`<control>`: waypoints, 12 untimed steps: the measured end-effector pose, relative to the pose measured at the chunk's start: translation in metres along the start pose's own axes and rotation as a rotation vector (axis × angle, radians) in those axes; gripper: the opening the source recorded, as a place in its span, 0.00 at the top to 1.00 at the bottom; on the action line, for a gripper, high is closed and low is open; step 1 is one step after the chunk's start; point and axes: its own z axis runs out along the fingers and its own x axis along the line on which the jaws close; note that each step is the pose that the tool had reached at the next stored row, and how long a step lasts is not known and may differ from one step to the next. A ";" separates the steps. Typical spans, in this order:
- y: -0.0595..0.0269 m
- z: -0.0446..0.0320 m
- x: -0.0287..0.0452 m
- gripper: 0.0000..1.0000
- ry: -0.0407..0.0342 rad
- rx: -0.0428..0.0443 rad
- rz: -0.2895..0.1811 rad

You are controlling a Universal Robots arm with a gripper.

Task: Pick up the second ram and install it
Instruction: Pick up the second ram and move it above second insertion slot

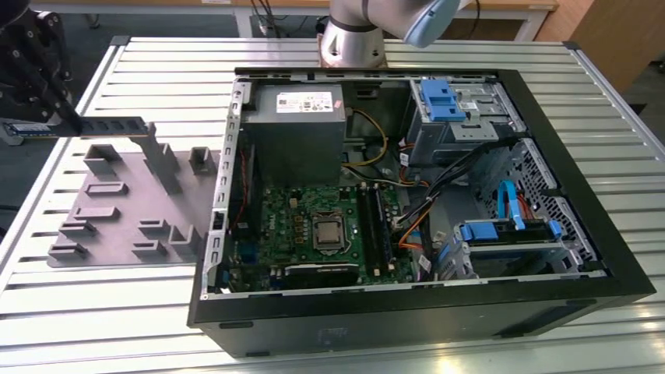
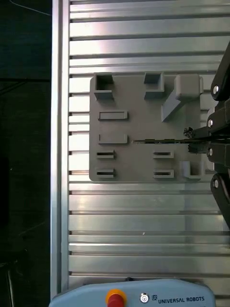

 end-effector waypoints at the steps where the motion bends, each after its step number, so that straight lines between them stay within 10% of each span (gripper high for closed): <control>1: -0.0006 0.0000 0.0000 0.86 0.0000 -0.0001 0.000; 12: -0.0071 -0.0002 -0.0002 0.86 -0.0001 0.0000 0.000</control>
